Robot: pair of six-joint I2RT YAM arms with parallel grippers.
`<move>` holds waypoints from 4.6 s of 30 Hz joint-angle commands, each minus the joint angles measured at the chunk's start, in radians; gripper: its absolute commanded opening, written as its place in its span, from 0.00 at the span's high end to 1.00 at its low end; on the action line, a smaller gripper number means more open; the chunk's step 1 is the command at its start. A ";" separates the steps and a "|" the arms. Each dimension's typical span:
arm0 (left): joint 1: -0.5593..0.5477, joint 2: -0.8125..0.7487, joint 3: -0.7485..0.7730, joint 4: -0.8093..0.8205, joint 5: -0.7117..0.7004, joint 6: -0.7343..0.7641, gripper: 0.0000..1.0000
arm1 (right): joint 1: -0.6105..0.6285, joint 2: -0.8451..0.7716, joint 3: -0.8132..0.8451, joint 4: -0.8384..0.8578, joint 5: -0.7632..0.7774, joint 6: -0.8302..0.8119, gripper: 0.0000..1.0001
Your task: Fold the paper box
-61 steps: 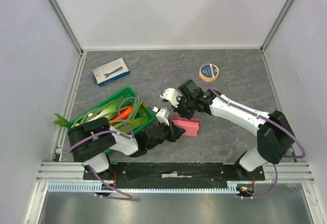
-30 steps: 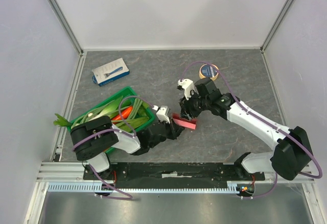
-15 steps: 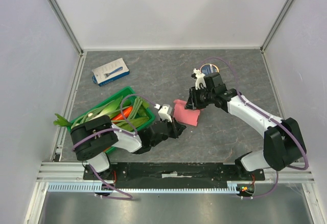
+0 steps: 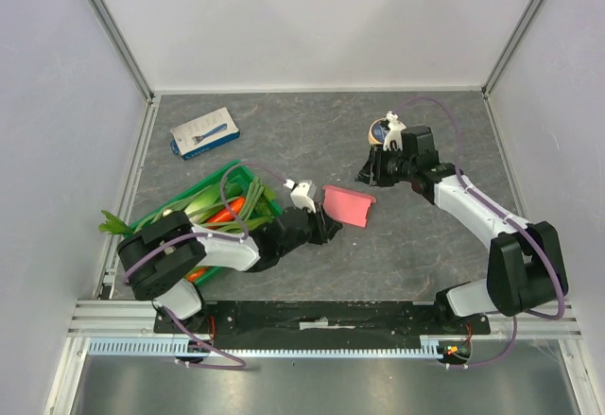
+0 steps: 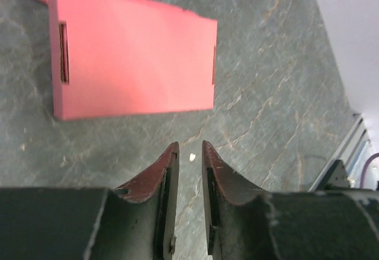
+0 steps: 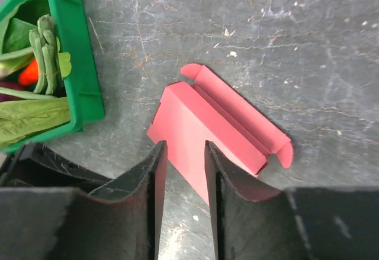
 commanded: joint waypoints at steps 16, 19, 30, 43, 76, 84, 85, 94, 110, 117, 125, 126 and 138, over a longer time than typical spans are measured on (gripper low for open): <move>0.259 0.345 0.430 -0.277 0.341 -0.036 0.85 | -0.059 0.220 -0.291 0.603 -0.121 0.222 0.95; 0.270 0.425 0.493 -0.395 0.329 -0.045 0.87 | -0.064 0.266 -0.299 0.565 -0.081 0.177 0.94; 0.272 0.393 0.457 -0.440 0.307 -0.013 0.89 | -0.193 0.054 -0.182 0.273 -0.009 0.050 0.57; 0.272 0.373 0.440 -0.412 0.314 0.005 0.88 | -0.248 0.254 -0.171 0.288 -0.139 0.057 0.58; 0.244 0.191 0.274 -0.229 0.361 0.073 0.81 | -0.230 -0.027 -0.420 0.744 -0.274 0.120 1.00; 0.190 0.105 0.236 -0.223 0.353 0.073 0.81 | -0.164 -0.102 -0.408 0.687 -0.252 0.010 1.00; 0.184 0.089 0.227 -0.223 0.349 0.073 0.81 | -0.153 -0.111 -0.405 0.677 -0.239 -0.002 1.00; 0.141 -0.010 0.178 -0.252 0.268 0.109 0.76 | -0.086 -0.249 -0.425 0.532 -0.111 -0.214 1.00; 0.140 -0.279 0.147 -0.314 0.307 0.402 0.51 | -0.027 -0.275 -0.491 0.563 -0.044 -0.322 1.00; 0.170 -0.276 0.286 -0.461 0.519 0.652 0.25 | -0.027 -0.289 -0.500 0.581 -0.067 -0.319 1.00; 0.331 -0.061 0.446 -0.504 0.844 0.751 0.07 | -0.027 -0.295 -0.501 0.586 -0.088 -0.314 1.00; 0.359 0.000 0.504 -0.545 0.922 0.760 0.06 | -0.027 -0.295 -0.500 0.586 -0.088 -0.314 1.00; 0.381 0.324 0.808 -0.817 1.186 0.877 0.12 | -0.027 -0.294 -0.495 0.588 -0.097 -0.311 1.00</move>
